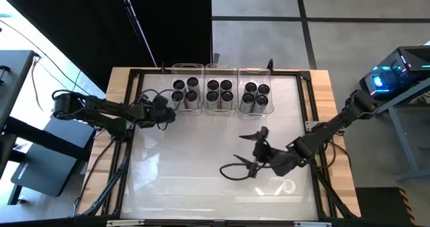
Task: Sort soda cans
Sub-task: Move the bottom left transparent bin to the left side of the top middle transparent bin, then return to Home Position
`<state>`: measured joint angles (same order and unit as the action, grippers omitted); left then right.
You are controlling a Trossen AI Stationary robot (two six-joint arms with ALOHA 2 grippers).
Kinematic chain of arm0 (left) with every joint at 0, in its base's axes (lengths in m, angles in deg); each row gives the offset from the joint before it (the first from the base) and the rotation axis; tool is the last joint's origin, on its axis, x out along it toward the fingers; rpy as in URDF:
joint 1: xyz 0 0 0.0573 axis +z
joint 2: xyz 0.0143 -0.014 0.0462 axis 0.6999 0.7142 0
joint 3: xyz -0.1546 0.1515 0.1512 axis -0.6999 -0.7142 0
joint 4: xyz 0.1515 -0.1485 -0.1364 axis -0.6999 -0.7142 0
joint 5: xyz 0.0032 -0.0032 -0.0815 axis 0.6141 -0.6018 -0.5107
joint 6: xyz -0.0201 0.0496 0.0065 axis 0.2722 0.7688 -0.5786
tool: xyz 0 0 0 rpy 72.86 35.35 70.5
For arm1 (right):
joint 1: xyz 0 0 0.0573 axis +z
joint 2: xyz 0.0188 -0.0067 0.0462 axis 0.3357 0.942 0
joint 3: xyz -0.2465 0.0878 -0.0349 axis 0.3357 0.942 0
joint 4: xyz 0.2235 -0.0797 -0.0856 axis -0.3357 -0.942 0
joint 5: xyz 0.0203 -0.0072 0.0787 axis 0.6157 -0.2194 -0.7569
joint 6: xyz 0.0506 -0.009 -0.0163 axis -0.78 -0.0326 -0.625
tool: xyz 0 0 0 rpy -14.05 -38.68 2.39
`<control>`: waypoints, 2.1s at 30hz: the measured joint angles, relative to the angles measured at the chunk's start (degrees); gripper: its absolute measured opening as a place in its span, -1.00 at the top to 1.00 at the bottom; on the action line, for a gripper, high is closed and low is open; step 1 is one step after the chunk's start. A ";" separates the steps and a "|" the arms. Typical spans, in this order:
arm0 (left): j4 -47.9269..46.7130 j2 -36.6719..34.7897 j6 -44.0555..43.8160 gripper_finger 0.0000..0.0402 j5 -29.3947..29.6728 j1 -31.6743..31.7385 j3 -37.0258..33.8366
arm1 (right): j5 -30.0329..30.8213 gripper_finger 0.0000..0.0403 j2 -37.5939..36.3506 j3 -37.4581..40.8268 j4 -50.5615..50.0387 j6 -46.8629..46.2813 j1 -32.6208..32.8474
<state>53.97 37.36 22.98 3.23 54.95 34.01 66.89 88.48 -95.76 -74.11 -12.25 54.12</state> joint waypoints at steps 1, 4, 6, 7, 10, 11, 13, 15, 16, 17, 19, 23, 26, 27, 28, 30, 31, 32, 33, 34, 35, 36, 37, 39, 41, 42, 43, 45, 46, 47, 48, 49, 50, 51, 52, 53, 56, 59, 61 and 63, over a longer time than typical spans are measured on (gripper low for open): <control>-1.43 0.00 -1.69 1.00 -0.22 -0.55 0.00 | 1.33 -0.66 -0.72 0.00 -1.93 -1.34 0.54; -7.07 -0.04 -8.40 1.00 -0.33 -2.67 0.00 | 2.41 -0.66 -3.89 0.00 -12.26 -9.49 2.35; -10.91 -0.04 -13.48 1.00 -0.64 -4.35 0.00 | 1.09 -0.66 -6.03 0.00 -21.77 -17.89 3.16; -12.61 -0.04 -15.97 1.00 -0.97 -5.32 0.00 | -0.44 -0.66 -6.95 0.00 -27.16 -22.72 3.32; -15.09 -0.02 -21.27 1.00 -1.46 -8.30 0.00 | -5.76 -0.66 -7.64 -0.01 -44.00 -37.41 2.77; -15.15 -0.02 -22.26 1.00 -1.51 -9.31 0.00 | -7.38 -0.66 -7.50 0.07 -49.36 -41.95 2.57; -15.14 -0.02 -23.84 1.00 -1.54 -11.07 0.00 | -9.59 -0.66 -7.43 1.43 -57.42 -49.54 1.69; -15.13 -0.02 -24.49 1.00 -1.53 -12.24 -0.02 | -11.53 -0.62 -7.43 4.14 -62.36 -54.98 0.39; -15.03 -0.02 -24.51 1.00 -1.52 -12.68 -0.02 | -12.04 -0.58 -7.41 5.68 -64.32 -57.29 -0.48; -14.94 -0.02 -24.53 1.00 -1.52 -12.98 -0.02 | -12.28 -0.53 -7.41 7.32 -65.82 -59.17 -1.56; -14.73 0.00 -24.42 1.00 -1.46 -13.34 -0.02 | -12.25 -0.39 -7.40 10.40 -67.58 -62.22 -4.46; -14.34 0.00 -23.22 1.00 -0.49 -13.34 -0.04 | -8.32 0.01 -7.39 15.53 -68.40 -64.76 -12.20; -13.32 0.00 -21.72 1.00 0.22 -13.07 -0.09 | -4.55 0.33 -7.39 17.79 -67.80 -63.74 -18.71; -12.13 0.02 -20.37 1.00 0.20 -12.85 -0.11 | -3.27 0.42 -7.38 18.30 -67.06 -62.48 -20.70; -10.93 0.02 -19.00 1.00 0.19 -12.68 -0.11 | -1.86 0.50 -7.38 18.63 -66.02 -60.45 -22.56; -8.49 0.02 -16.73 1.00 0.19 -12.13 -0.11 | -0.04 0.63 -7.39 19.09 -61.57 -54.24 -26.13; -7.29 0.02 -15.67 1.00 0.19 -11.89 -0.11 | 0.26 0.68 -7.39 19.29 -58.11 -49.78 -27.80; -6.22 0.02 -14.72 1.00 0.20 -11.62 -0.11 | 0.09 0.71 -7.39 19.53 -54.23 -44.76 -29.35; -5.44 0.02 -14.03 1.00 0.20 -11.46 -0.11 | -0.45 0.74 -7.39 19.83 -49.65 -39.13 -30.85; -4.99 0.02 -13.38 1.00 0.20 -11.22 -0.11 | -1.28 0.76 -7.36 20.05 -45.04 -33.50 -32.18; -4.85 0.02 -13.24 1.00 0.20 -11.22 -0.11 | -2.60 0.78 -7.37 20.35 -41.48 -28.17 -33.46; -4.95 0.02 -13.25 1.00 0.20 -11.24 -0.11 | -3.85 0.79 -7.38 20.89 -38.43 -23.33 -34.68; -5.21 0.02 -13.38 1.00 0.20 -11.24 -0.11 | -5.25 0.80 -7.31 20.98 -35.77 -19.05 -35.81; -5.67 0.02 -13.45 1.00 -0.02 -11.49 -0.11 | -6.14 0.81 -7.28 20.98 -32.05 -14.24 -37.87; -5.82 0.02 -13.44 1.00 -0.43 -11.81 -0.11 | -6.04 0.81 -7.28 20.87 -30.09 -12.54 -39.63; -5.92 0.02 -13.43 1.00 -0.43 -12.05 -0.11 | -5.96 0.81 -7.28 20.77 -29.63 -12.07 -40.48; -5.89 0.02 -13.45 1.00 -0.31 -12.21 -0.11 | -5.87 0.81 -7.28 20.72 -29.40 -11.46 -41.18; -5.92 0.02 -13.47 1.00 0.03 -12.53 -0.11 | -4.88 0.81 -7.32 20.68 -29.00 -9.65 -42.13; -5.89 0.02 -13.47 1.00 0.18 -12.62 -0.11 | -4.49 0.81 -7.34 20.62 -28.91 -9.00 -42.38; -5.91 0.02 -13.56 1.00 0.18 -12.82 -0.11 | -3.77 0.81 -7.38 20.61 -29.04 -8.58 -42.46; -5.96 0.02 -13.94 1.00 0.18 -13.07 -0.11 | -3.17 0.81 -7.40 20.57 -29.42 -8.44 -42.42; -6.01 0.02 -14.42 1.00 0.20 -13.43 -0.11 | -2.91 0.81 -7.48 20.54 -29.87 -8.57 -42.25; -6.17 0.02 -14.83 1.00 0.16 -13.83 -0.11 | -2.83 0.81 -7.53 20.50 -30.59 -8.98 -41.98; -6.75 0.02 -15.22 1.00 0.00 -14.23 0.02 | -2.79 0.81 -7.75 20.50 -31.66 -9.92 -41.68; -7.78 0.02 -15.79 1.00 -0.18 -14.65 0.32 | -2.79 0.81 -8.01 20.50 -33.21 -11.10 -41.36; -9.12 0.02 -16.52 1.00 -0.38 -15.15 0.83 | -2.77 0.81 -8.40 20.50 -34.93 -12.62 -40.95; -15.99 0.02 -20.00 1.00 -0.91 -16.83 3.27 | -2.83 0.81 -10.34 20.48 -42.37 -19.67 -39.32; -24.57 0.02 -24.26 1.00 -2.58 -18.83 6.84 | -4.19 0.81 -13.59 20.50 -50.94 -29.88 -36.56; -29.42 0.02 -25.83 1.00 -4.19 -20.65 9.37 | -6.66 0.81 -16.14 20.50 -56.11 -36.07 -33.83; -32.93 0.02 -27.18 1.00 -4.80 -23.14 11.86 | -9.30 0.81 -18.77 20.50 -59.45 -41.02 -30.27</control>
<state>21.04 37.39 -4.20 -1.57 31.81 45.87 57.59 69.71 -75.26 -133.56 -53.27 23.84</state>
